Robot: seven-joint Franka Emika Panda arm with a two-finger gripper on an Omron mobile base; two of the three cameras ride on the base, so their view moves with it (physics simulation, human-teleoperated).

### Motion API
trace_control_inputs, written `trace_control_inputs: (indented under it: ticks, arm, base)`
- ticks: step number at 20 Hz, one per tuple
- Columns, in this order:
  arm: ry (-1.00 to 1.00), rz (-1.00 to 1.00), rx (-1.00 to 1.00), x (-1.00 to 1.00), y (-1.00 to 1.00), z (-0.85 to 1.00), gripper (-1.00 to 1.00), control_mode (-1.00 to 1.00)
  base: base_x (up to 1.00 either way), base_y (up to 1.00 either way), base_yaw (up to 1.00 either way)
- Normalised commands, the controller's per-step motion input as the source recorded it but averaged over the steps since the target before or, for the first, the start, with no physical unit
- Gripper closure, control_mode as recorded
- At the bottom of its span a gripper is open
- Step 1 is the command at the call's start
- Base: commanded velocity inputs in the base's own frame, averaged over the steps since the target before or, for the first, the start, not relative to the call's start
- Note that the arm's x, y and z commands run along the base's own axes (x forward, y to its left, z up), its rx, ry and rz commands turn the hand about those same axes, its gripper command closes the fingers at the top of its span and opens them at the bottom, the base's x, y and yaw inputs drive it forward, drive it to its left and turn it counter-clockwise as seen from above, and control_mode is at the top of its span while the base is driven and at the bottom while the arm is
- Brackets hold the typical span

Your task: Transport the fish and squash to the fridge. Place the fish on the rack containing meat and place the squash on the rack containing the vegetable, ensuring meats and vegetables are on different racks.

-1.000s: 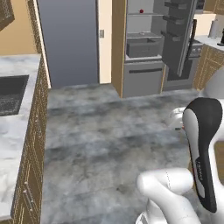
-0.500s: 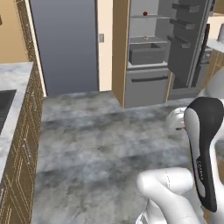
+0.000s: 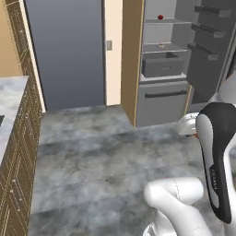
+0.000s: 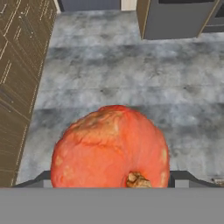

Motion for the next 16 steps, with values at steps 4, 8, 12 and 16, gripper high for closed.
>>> trace_control_inputs:
  ticks: [4, 8, 12, 16]
  arm:
    - [0.0, 0.0, 0.0, 0.0, 0.0, 0.0, 1.0, 1.0]
    - [0.0, 0.0, 0.0, 0.0, 0.0, 0.0, 1.0, 1.0]
    - [0.0, 0.0, 0.0, 0.0, 0.0, 0.0, 1.0, 1.0]
    - [0.0, 0.0, 0.0, 0.0, 0.0, 0.0, 1.0, 1.0]
  base:
    - [1.0, -0.11, -0.06]
    - [1.0, -0.18, -0.14]
    - [1.0, -0.54, -0.16]
    - [1.0, -0.89, -0.18]
